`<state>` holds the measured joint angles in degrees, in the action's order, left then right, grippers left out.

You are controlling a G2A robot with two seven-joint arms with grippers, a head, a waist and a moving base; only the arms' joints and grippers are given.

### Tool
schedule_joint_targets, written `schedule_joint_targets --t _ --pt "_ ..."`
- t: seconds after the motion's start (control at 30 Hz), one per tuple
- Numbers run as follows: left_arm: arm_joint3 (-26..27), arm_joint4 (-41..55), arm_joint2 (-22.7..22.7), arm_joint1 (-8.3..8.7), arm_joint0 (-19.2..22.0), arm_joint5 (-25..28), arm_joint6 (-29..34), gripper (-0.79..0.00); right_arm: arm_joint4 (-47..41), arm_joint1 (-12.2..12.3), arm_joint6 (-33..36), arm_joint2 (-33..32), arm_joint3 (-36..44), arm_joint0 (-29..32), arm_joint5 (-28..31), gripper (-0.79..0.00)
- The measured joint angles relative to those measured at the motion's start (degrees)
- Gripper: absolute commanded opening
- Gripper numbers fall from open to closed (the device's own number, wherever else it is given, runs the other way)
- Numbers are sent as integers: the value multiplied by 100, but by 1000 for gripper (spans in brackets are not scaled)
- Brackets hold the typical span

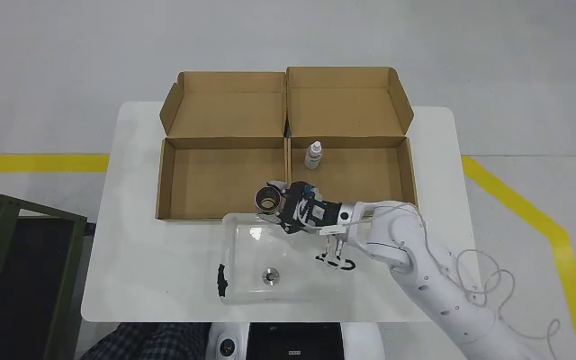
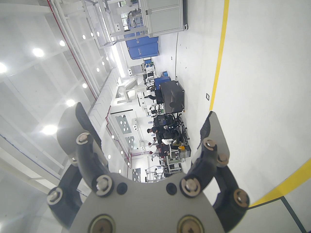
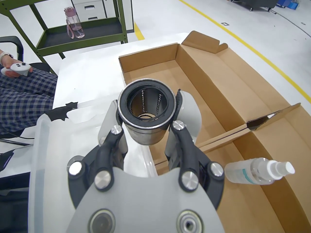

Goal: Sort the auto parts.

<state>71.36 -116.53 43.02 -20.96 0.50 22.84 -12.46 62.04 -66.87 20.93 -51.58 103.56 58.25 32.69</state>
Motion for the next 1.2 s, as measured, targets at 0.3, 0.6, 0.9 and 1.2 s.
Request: schedule_joint_targets --t 0.3,0.6,0.9,1.2 --pt "0 0 0 0 0 0 0 0 -245 -247 449 437 -640 -892 -362 -785" --pt "0 0 0 0 0 0 0 0 -179 -590 413 1020 -1604 -1647 -917 -785" --pt "0 0 0 0 0 0 0 0 -33 -877 390 1364 -2395 -2078 -1294 -785" --pt "0 0 0 0 0 0 0 0 44 -1205 408 1701 -3095 -2503 -1526 -785"
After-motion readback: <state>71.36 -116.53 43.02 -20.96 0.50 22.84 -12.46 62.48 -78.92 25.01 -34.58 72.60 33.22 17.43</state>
